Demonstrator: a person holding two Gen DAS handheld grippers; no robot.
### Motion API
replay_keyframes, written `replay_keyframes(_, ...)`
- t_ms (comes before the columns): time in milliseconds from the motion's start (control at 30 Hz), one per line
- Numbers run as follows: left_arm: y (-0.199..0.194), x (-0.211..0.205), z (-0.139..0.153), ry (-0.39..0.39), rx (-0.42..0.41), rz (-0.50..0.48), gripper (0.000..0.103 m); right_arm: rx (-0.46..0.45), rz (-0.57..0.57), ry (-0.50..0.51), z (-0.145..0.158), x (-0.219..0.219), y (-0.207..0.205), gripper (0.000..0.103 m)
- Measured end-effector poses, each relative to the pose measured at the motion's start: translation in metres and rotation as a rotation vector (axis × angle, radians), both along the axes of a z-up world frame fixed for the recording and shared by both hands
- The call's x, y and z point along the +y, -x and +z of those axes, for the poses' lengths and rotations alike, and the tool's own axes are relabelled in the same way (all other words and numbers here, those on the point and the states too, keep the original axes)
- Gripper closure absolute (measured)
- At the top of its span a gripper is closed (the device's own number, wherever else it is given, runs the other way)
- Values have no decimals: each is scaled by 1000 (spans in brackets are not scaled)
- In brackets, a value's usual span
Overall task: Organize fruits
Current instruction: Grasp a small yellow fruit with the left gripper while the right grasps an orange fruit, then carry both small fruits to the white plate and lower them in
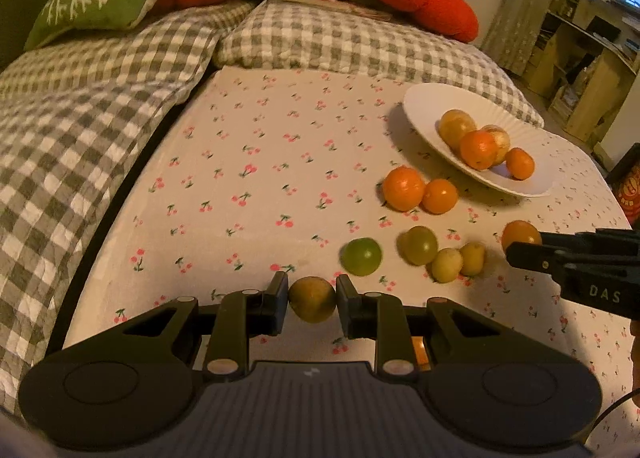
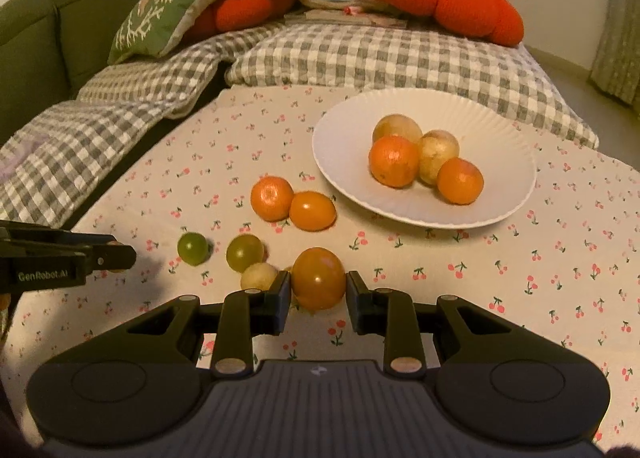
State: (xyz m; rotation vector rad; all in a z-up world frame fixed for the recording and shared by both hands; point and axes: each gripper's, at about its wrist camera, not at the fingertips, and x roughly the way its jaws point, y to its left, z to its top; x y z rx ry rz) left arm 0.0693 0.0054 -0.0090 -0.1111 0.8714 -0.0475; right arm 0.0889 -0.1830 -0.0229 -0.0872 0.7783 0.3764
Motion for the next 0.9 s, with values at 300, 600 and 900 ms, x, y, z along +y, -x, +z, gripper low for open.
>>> replay_keyframes(300,-3,-31,14,-13,-35,-46,94,-31,-18,-35,11,-8,3,77)
replay_keyframes(600,-24,-48,19,31,-45,-67,94,-70,-97,-134,29,-46,0,77)
replay_keyframes(900,-52,-83,29,77,-74,-145,94,-74,-206,-196,31,-82,-14,77)
